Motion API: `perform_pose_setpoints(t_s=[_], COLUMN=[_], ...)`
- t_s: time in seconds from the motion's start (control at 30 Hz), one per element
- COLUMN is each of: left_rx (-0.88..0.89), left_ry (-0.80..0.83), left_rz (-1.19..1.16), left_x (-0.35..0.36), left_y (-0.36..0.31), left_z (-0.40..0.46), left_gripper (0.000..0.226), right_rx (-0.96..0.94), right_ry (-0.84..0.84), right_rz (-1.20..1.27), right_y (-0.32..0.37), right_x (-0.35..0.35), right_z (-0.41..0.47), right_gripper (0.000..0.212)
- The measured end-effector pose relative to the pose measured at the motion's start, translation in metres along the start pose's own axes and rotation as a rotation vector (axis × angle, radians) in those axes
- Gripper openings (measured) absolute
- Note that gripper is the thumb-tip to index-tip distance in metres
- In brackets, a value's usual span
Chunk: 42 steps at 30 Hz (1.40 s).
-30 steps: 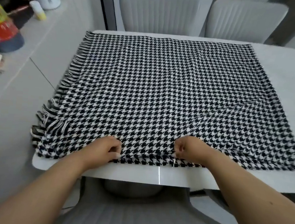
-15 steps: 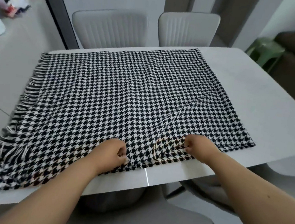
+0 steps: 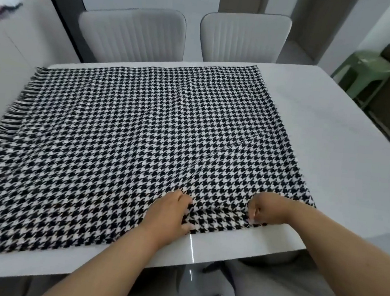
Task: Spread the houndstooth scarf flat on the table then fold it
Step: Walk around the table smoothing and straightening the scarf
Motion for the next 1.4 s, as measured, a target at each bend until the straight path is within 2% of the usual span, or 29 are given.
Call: perform_pose_setpoints(t_s=[0.07,0.13,0.2,0.3,0.33,0.37,0.43,0.47,0.53,0.57,0.6,0.63,0.7,0.77,0.83,0.9,0.97,1.03,1.13,1.17,1.23,1.33,1.4], left_rx=[-0.059,-0.103,-0.126,-0.134,-0.132,-0.122,-0.111,-0.107,-0.072,-0.030,0.004,0.020,-0.012,-0.027,-0.023,-0.067,-0.144,-0.236,-0.397,-0.434,-0.476,-0.448,-0.371], left_ry=[0.008,-0.003,0.012,0.250,0.328,0.372,0.381,0.371,0.327,0.292,0.272,0.268,0.332,0.421,0.462,0.394,0.218,0.008,-0.246,-0.257,-0.137,-0.030,-0.080], left_rz=[0.014,0.032,-0.039,-0.449,-0.518,-0.518,-0.418,-0.358,-0.162,-0.041,0.010,-0.027,-0.262,-0.363,-0.292,-0.275,-0.294,-0.238,-0.112,-0.052,0.018,0.027,0.091], left_x=[0.010,0.014,0.017,0.032,0.034,0.035,0.035,0.036,0.036,0.036,0.036,0.035,0.039,0.043,0.048,0.049,0.035,0.013,-0.015,-0.017,-0.006,0.002,-0.008], left_y=[-0.002,-0.001,-0.001,-0.009,-0.014,-0.016,-0.017,-0.019,-0.027,-0.033,-0.040,-0.045,-0.049,-0.051,-0.051,-0.044,-0.029,-0.008,0.027,0.036,0.052,0.058,0.046], left_z=[0.011,0.022,0.030,0.029,0.026,0.023,0.022,0.022,0.025,0.027,0.029,0.030,0.031,0.030,0.027,0.026,0.027,0.024,0.007,0.002,-0.007,-0.017,-0.018], left_gripper=[0.053,0.034,0.012,0.021,0.021,0.019,0.015,0.012,0.018,0.020,0.016,0.010,0.013,0.010,0.008,0.010,0.012,0.011,0.032,0.040,0.042,0.019,0.025], right_rx=[0.038,0.087,0.038,0.075,0.119,0.170,0.348,0.478,0.693,0.726,0.720,0.711,0.747,0.794,0.799,0.806,0.780,0.637,0.280,0.157,0.001,-0.036,-0.043], right_ry=[-0.264,-0.463,-0.454,-0.207,-0.191,-0.254,-0.564,-0.683,-0.659,-0.611,-0.592,-0.610,-0.722,-0.770,-0.745,-0.759,-0.856,-0.924,-0.822,-0.750,-0.585,-0.410,-0.376], right_rz=[0.098,0.126,0.057,-0.025,0.005,0.071,0.177,0.171,0.227,0.282,0.318,0.339,0.357,0.376,0.376,0.322,0.122,-0.049,-0.047,0.021,0.116,0.088,0.080], right_y=[-0.026,-0.047,-0.050,-0.065,-0.074,-0.086,-0.118,-0.133,-0.158,-0.166,-0.172,-0.178,-0.194,-0.207,-0.209,-0.200,-0.179,-0.141,-0.073,-0.051,-0.025,-0.029,-0.043], right_x=[-0.029,-0.044,-0.041,-0.024,-0.025,-0.033,-0.061,-0.067,-0.055,-0.047,-0.041,-0.042,-0.049,-0.051,-0.051,-0.054,-0.069,-0.080,-0.072,-0.065,-0.050,-0.037,-0.033], right_z=[0.000,-0.002,0.004,0.006,0.004,-0.001,-0.019,-0.031,-0.038,-0.037,-0.034,-0.034,-0.045,-0.055,-0.056,-0.057,-0.061,-0.055,-0.021,-0.009,0.007,0.010,0.002], right_gripper=[0.011,0.014,0.011,0.017,0.018,0.020,0.027,0.038,0.065,0.065,0.056,0.043,0.029,0.025,0.025,0.027,0.028,0.033,0.053,0.060,0.064,0.033,0.031])
Point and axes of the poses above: each hand's wrist, its own z-axis towards the middle knuckle, its own x-axis out of the palm, y = z × x, the point moved 10 cm from there along z, towards the middle knuckle, and after that the axes turned 2 degrees about x, right-handed, at the moved point
